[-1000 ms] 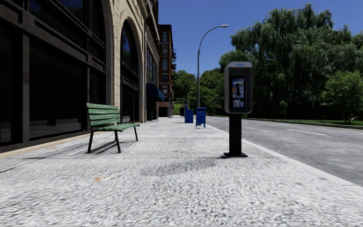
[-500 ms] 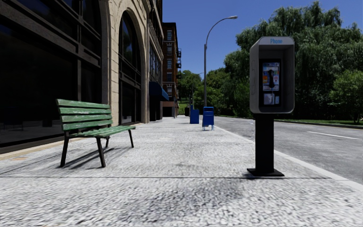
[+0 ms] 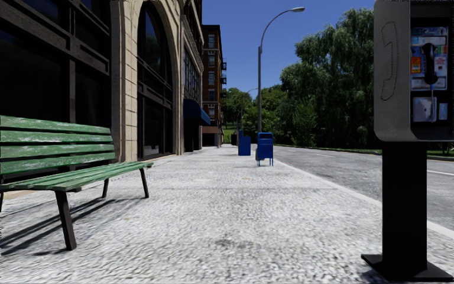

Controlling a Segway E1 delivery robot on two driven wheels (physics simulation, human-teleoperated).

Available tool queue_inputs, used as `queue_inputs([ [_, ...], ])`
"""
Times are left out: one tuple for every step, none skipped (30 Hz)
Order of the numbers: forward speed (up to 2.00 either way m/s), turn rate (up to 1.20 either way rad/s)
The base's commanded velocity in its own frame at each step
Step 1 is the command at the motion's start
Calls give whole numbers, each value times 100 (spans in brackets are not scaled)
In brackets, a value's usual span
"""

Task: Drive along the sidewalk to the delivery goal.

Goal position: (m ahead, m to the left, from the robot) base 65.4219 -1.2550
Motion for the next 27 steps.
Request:
queue_inputs([
  [200,0],
  [200,0],
  [200,0],
  [200,0],
  [200,0],
  [200,0],
  [200,0],
  [200,0],
  [200,0],
  [200,0],
  [200,0],
  [200,0],
  [200,0],
  [200,0],
  [200,0],
  [200,0],
  [200,0],
  [200,0],
  [200,0],
  [200,0],
  [200,0],
  [200,0],
  [200,0],
  [200,0],
  [200,0],
  [200,0],
  [200,0],
])
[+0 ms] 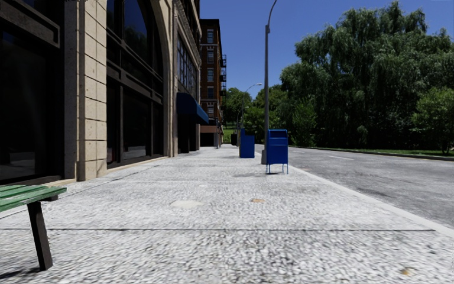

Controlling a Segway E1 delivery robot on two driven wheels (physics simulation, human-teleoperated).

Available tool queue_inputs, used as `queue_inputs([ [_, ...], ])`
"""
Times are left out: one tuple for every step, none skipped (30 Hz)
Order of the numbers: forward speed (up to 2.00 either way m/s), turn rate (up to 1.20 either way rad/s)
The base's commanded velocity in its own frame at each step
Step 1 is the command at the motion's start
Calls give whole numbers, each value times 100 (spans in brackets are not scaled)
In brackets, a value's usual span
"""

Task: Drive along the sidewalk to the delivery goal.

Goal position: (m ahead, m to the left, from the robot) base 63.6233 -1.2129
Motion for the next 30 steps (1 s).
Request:
queue_inputs([
  [200,0],
  [200,0],
  [200,0],
  [200,0],
  [200,0],
  [200,0],
  [200,0],
  [200,0],
  [200,0],
  [200,0],
  [200,0],
  [200,0],
  [200,0],
  [200,0],
  [200,0],
  [200,0],
  [200,0],
  [200,0],
  [200,0],
  [200,5],
  [200,5],
  [200,7],
  [200,10],
  [200,11],
  [200,12],
  [200,12],
  [200,13],
  [200,16],
  [200,18],
  [200,18],
])
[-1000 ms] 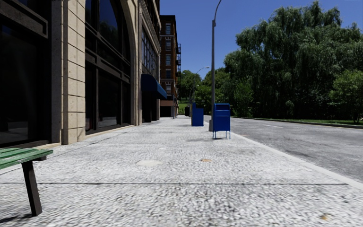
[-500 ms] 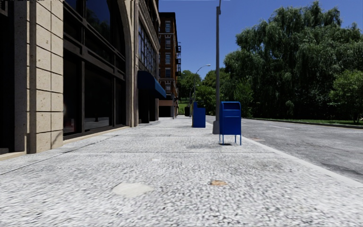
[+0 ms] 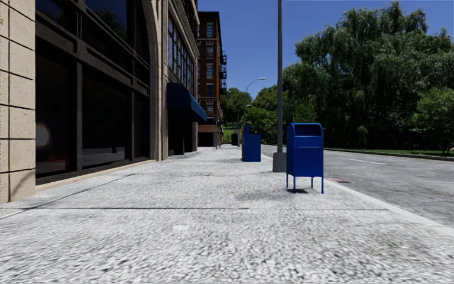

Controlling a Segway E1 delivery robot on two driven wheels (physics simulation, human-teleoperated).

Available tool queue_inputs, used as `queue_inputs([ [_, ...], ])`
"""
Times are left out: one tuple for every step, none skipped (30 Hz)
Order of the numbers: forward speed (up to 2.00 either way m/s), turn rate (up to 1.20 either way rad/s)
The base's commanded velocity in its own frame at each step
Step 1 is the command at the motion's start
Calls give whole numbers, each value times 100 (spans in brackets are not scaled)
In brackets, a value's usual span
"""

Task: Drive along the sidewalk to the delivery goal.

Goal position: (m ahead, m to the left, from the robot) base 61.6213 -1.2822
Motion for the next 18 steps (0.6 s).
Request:
queue_inputs([
  [200,18],
  [200,18],
  [200,18],
  [200,18],
  [200,18],
  [200,18],
  [200,18],
  [200,10],
  [200,0],
  [200,0],
  [200,0],
  [200,0],
  [200,0],
  [200,0],
  [200,0],
  [200,0],
  [200,0],
  [200,0],
])
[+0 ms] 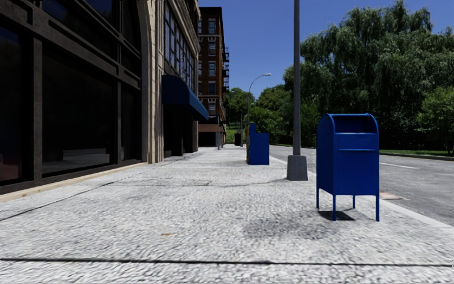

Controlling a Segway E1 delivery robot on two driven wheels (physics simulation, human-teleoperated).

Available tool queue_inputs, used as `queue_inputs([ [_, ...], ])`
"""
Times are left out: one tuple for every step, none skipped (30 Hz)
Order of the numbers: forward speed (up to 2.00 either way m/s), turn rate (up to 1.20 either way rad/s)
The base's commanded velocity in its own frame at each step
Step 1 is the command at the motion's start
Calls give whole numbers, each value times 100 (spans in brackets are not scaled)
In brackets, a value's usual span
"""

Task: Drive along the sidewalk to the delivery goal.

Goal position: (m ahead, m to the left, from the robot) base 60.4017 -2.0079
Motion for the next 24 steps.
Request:
queue_inputs([
  [200,0],
  [200,0],
  [200,0],
  [200,0],
  [200,0],
  [200,0],
  [200,0],
  [200,0],
  [200,0],
  [200,0],
  [200,0],
  [200,0],
  [200,0],
  [200,0],
  [200,0],
  [200,0],
  [200,0],
  [200,0],
  [200,0],
  [200,0],
  [200,0],
  [200,0],
  [200,0],
  [200,0],
])
